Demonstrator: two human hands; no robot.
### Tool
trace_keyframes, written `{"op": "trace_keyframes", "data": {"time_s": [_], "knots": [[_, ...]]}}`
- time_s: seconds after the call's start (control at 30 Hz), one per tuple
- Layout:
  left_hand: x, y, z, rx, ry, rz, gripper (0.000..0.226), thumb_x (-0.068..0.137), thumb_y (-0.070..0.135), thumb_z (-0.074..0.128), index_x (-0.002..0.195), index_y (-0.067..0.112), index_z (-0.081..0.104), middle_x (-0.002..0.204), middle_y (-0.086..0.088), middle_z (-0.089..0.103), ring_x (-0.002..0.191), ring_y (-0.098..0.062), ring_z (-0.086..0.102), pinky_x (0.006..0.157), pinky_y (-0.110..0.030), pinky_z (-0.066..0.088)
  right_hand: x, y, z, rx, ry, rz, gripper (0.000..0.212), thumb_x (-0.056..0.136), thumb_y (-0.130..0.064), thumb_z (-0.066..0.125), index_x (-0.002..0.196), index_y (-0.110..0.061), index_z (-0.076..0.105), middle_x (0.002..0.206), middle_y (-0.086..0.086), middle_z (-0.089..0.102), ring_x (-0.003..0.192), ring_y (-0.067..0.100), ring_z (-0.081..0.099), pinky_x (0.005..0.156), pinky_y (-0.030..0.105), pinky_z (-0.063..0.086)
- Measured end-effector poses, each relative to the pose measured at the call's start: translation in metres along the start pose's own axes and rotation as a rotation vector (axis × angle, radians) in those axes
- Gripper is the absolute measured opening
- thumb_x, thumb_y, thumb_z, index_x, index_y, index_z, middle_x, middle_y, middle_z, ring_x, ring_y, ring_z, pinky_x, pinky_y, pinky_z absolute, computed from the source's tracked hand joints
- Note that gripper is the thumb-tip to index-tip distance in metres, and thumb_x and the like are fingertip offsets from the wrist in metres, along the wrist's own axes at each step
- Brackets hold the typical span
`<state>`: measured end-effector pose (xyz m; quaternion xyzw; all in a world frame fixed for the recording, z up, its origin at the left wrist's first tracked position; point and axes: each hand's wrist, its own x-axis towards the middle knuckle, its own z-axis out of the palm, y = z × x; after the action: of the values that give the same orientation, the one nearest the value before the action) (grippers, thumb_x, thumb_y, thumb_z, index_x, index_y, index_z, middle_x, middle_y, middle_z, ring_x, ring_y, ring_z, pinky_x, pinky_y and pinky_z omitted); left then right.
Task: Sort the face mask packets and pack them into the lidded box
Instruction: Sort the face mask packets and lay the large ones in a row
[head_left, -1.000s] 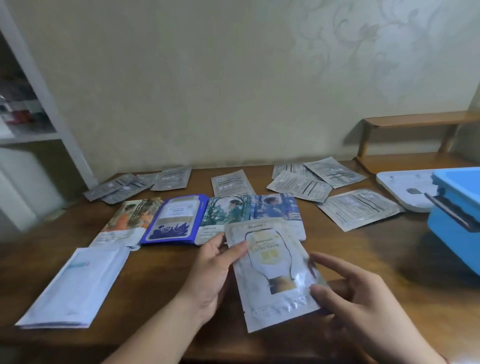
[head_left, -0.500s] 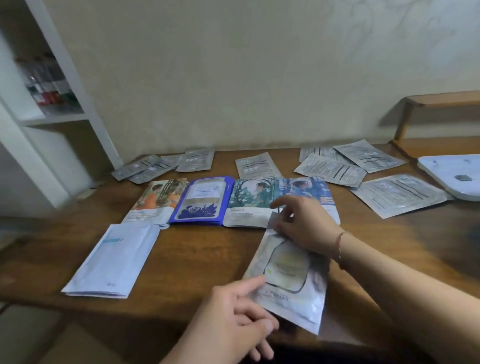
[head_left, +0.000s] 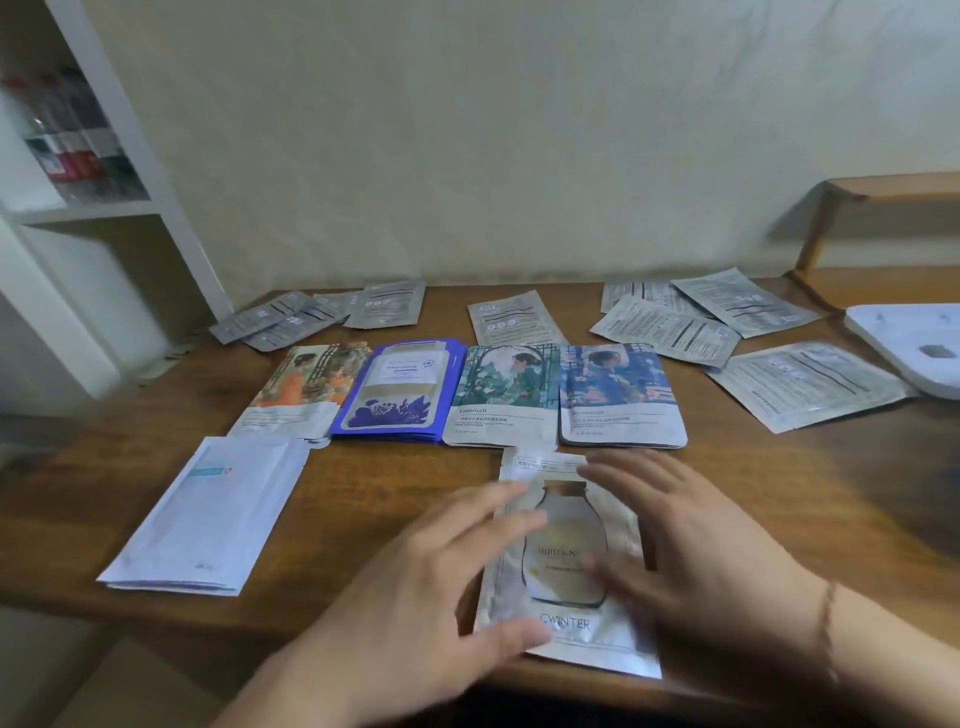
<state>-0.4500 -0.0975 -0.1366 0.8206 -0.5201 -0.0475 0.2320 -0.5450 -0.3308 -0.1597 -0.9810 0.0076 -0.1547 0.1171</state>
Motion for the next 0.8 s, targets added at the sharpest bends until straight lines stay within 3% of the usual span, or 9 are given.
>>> {"op": "trace_keyframes", "data": {"time_s": [0.07, 0.13, 0.17, 0.37, 0.57, 0.8], "knots": [[0.016, -0.015, 0.0, 0.144, -0.151, -0.031, 0.084, 0.081, 0.077, 0.05, 0.149, 0.053, 0.006, 0.151, 0.04, -0.019, 0.141, 0.012, -0.02, 0.12, -0.022, -0.004, -0.016, 0.003, -0.001, -0.053, -0.187, 0.014, 0.093, 0.077, -0.087, 0.031, 0.15, -0.03, 0.029, 0.158, -0.014, 0.023, 0.146, 0.008, 0.019, 0.119, 0.035, 0.02], [0.028, -0.026, 0.001, 0.244, -0.231, -0.01, 0.094, 0.08, 0.083, 0.045, 0.15, 0.05, -0.009, 0.151, 0.032, -0.031, 0.137, 0.007, -0.034, 0.121, -0.037, -0.011, -0.022, 0.007, -0.003, -0.059, -0.31, 0.021, 0.101, 0.072, -0.093, 0.023, 0.153, -0.036, 0.005, 0.158, -0.021, -0.006, 0.146, -0.001, -0.012, 0.122, 0.033, 0.0], [0.031, -0.029, 0.003, 0.261, -0.264, -0.005, 0.098, 0.078, 0.085, 0.044, 0.149, 0.049, -0.013, 0.151, 0.03, -0.033, 0.136, 0.005, -0.036, 0.121, -0.041, -0.012, -0.023, 0.01, -0.004, -0.067, -0.323, 0.005, 0.102, 0.072, -0.094, 0.023, 0.153, -0.036, -0.001, 0.157, -0.022, -0.012, 0.143, -0.003, -0.019, 0.121, 0.033, -0.005], [0.041, -0.036, 0.006, 0.347, -0.394, -0.051, 0.119, 0.062, 0.093, 0.051, 0.148, 0.05, -0.019, 0.151, 0.03, -0.033, 0.134, 0.005, -0.04, 0.118, -0.049, -0.017, -0.015, 0.022, -0.006, -0.124, -0.394, -0.076, 0.113, 0.068, -0.096, 0.028, 0.153, -0.032, -0.01, 0.157, -0.015, -0.021, 0.14, -0.003, -0.028, 0.118, 0.037, -0.011], [0.039, -0.033, 0.004, 0.36, -0.472, -0.097, 0.121, 0.059, 0.096, 0.049, 0.141, 0.054, -0.029, 0.145, 0.031, -0.042, 0.132, -0.001, -0.046, 0.115, -0.051, -0.024, -0.011, 0.029, -0.01, -0.162, -0.471, -0.112, 0.114, 0.07, -0.093, 0.032, 0.151, -0.03, -0.017, 0.154, -0.014, -0.031, 0.137, -0.001, -0.035, 0.116, 0.039, -0.017], [0.047, -0.031, -0.003, 0.374, -0.596, -0.15, 0.134, 0.056, 0.095, 0.053, 0.14, 0.043, -0.038, 0.139, 0.033, -0.048, 0.128, 0.002, -0.049, 0.113, -0.05, -0.026, -0.012, 0.028, -0.01, -0.167, -0.474, -0.1, 0.116, 0.07, -0.093, 0.032, 0.151, -0.028, -0.019, 0.155, -0.014, -0.031, 0.138, 0.0, -0.034, 0.117, 0.04, -0.015]]}}
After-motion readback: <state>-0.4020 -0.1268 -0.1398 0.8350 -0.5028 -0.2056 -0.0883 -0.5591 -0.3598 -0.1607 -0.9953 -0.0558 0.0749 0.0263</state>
